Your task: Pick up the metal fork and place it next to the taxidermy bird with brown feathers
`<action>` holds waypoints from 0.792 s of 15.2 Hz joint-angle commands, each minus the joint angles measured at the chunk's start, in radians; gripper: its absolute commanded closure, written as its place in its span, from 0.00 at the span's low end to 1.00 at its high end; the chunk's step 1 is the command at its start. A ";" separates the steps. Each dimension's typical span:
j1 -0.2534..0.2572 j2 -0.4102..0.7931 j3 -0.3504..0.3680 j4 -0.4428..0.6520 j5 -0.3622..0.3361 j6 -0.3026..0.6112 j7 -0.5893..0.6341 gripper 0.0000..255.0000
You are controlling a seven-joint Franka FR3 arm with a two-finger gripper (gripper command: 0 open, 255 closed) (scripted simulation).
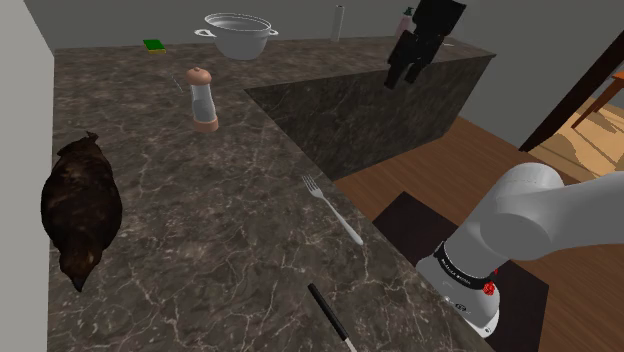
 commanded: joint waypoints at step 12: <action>0.032 0.073 0.196 -0.250 0.092 0.306 0.225 0.00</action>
